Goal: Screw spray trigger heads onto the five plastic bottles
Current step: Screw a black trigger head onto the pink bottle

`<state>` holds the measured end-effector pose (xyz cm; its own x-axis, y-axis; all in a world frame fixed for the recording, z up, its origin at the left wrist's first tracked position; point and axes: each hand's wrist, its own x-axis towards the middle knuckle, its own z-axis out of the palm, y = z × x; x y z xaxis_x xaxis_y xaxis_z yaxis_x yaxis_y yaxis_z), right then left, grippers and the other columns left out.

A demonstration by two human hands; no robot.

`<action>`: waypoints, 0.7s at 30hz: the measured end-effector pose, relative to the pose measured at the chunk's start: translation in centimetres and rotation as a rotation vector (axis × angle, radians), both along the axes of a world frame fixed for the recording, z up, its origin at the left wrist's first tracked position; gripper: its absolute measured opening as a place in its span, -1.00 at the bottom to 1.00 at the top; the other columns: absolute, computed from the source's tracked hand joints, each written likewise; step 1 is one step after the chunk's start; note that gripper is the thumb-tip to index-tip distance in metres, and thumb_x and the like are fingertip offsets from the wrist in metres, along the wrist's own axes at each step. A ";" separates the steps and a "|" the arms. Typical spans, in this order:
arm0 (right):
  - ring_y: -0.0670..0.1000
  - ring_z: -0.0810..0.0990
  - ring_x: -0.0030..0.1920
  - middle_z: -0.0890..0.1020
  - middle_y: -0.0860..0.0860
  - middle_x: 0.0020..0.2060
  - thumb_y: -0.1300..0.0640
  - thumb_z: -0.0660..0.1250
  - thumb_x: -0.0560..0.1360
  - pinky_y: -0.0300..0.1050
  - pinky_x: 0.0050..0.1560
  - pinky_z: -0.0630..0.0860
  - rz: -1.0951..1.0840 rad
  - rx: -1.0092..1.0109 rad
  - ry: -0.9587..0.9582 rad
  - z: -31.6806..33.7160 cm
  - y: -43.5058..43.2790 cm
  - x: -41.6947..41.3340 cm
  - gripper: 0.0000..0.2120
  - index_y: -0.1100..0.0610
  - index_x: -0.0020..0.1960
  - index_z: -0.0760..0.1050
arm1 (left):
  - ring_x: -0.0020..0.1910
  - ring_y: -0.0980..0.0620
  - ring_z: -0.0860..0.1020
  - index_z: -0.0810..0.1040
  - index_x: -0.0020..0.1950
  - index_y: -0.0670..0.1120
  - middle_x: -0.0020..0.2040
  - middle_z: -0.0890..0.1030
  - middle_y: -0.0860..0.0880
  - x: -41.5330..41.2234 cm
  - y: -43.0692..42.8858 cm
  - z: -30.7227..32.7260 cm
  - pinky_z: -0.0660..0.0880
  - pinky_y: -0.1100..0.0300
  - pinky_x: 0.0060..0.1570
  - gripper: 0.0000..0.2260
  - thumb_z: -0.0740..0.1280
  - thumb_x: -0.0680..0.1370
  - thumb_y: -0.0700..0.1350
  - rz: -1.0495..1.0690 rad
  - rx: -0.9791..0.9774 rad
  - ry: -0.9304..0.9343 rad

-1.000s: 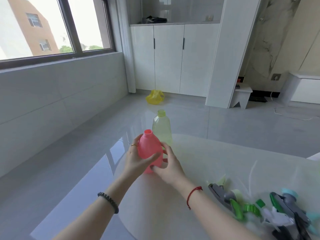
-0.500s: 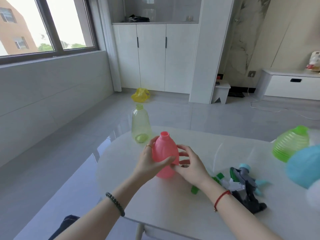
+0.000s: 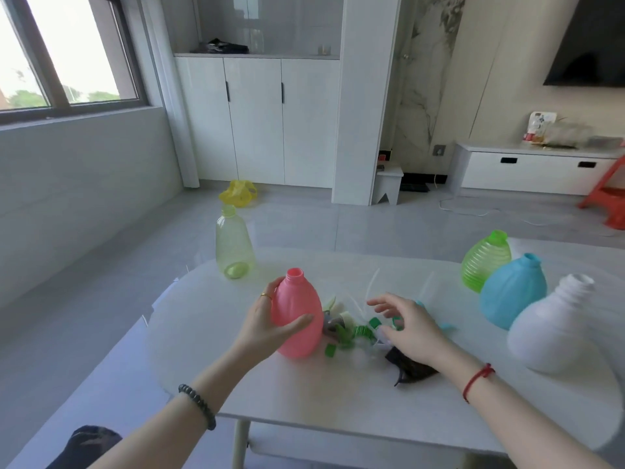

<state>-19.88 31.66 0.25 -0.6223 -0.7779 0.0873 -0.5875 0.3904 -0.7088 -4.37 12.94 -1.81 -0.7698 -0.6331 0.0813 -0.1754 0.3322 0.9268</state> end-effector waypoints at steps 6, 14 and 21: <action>-0.15 0.31 0.24 0.37 -0.20 0.15 -0.01 0.43 0.31 -0.31 0.23 0.23 0.222 0.287 0.210 -0.4 4.1 -1.3 -0.40 -0.12 0.30 0.32 | 0.15 -0.03 0.48 0.20 0.27 0.26 0.20 0.47 -0.02 0.0 0.3 -0.3 0.51 0.01 0.10 -0.25 0.47 0.16 0.15 -0.008 -0.004 -0.013; -0.21 0.25 0.34 0.38 -0.21 0.28 -0.13 0.34 0.35 -0.21 0.46 -0.05 0.278 0.384 0.428 -3.3 6.3 -1.9 -0.37 -0.31 0.32 0.10 | 0.13 -0.06 0.47 0.16 0.26 0.24 0.19 0.44 -0.04 -0.3 0.3 -0.8 0.49 0.06 0.04 -0.31 0.51 0.32 -0.06 0.000 0.001 0.013; -0.33 0.40 0.14 0.43 -0.30 0.08 0.02 0.29 0.47 -0.33 0.37 0.22 0.161 0.029 0.191 -2.4 5.8 -0.8 -0.57 -0.37 0.16 0.18 | 0.13 -0.04 0.49 0.16 0.26 0.25 0.19 0.45 -0.03 -0.4 0.4 -0.9 0.52 0.02 0.06 -0.29 0.50 0.27 -0.01 0.002 0.013 0.009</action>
